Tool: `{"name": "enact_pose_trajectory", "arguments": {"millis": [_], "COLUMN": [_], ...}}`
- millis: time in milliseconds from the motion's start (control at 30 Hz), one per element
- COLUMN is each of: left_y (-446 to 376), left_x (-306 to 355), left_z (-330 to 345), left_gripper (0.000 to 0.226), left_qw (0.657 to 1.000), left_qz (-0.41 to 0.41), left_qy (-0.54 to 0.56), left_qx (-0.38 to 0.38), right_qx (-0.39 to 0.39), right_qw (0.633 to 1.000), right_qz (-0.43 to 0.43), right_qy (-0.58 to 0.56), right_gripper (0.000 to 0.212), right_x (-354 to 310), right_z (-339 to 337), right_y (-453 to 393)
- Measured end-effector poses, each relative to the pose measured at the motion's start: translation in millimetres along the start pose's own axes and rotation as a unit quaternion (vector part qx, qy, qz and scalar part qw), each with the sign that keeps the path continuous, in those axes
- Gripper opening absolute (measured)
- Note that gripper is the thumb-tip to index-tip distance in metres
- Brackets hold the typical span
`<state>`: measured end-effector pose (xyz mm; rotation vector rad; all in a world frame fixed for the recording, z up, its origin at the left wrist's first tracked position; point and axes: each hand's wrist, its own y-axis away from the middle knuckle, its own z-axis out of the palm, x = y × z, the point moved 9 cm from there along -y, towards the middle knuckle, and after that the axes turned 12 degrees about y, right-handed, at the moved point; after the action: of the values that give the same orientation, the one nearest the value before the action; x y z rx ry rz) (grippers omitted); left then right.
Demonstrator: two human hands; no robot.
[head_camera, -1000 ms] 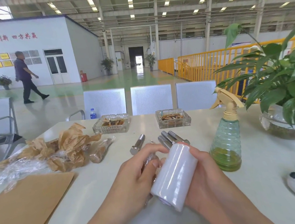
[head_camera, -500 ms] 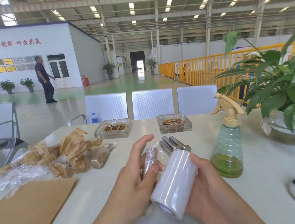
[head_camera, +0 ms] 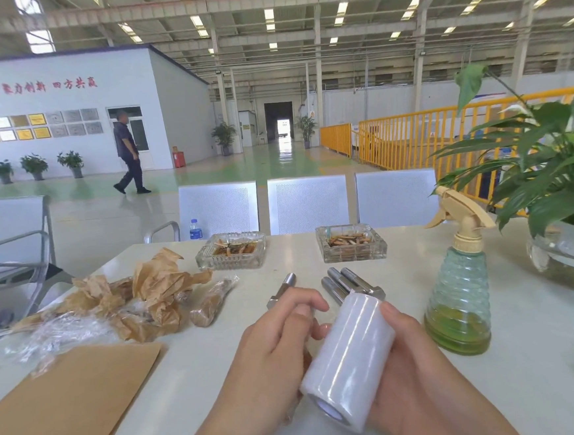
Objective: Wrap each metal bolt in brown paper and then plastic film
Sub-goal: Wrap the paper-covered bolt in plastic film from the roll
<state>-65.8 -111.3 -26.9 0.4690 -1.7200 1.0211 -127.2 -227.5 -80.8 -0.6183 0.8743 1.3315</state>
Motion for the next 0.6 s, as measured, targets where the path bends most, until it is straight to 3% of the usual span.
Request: {"name": "enact_pose_trajectory", "arguments": {"millis": [100,200,333,433,533,600], "left_y": [-1.7,-3.1,-1.6,-0.4,3.6,4.9], "left_x": [5.9,2.4,-1.0,5.7,15.2,13.4], "left_z": [-5.4,-8.5,-8.0,-5.3,5.2,5.4], "left_gripper": [0.029,0.02,0.025,0.031,0.04,0.049], "left_qw": [0.998,0.998,0.999,0.99,0.971,0.967], "left_qz": [0.042,0.047,0.034,0.081,0.13,0.122], "left_qy": [-0.043,-0.036,-0.01,-0.115,-0.2,-0.221], "left_qx": [0.028,0.038,0.031,0.025,-0.011,-0.019], "right_qx": [0.084,0.07,0.071,0.077,0.04,0.037], "right_qw": [0.996,0.997,0.997,0.996,0.997,0.998], "right_qz": [-0.021,0.004,-0.022,-0.035,-0.043,-0.043], "right_qy": [0.028,-0.014,-0.022,0.002,0.046,0.043], "right_gripper": [0.048,0.072,0.054,0.053,0.021,0.02], "right_x": [-6.7,4.3,-5.5,-12.5,-14.0,-14.2], "right_z": [-12.2,-3.1,-7.4,-5.3,7.9,9.1], "right_y": [1.5,6.1,6.0,10.0,18.8,20.3]}}
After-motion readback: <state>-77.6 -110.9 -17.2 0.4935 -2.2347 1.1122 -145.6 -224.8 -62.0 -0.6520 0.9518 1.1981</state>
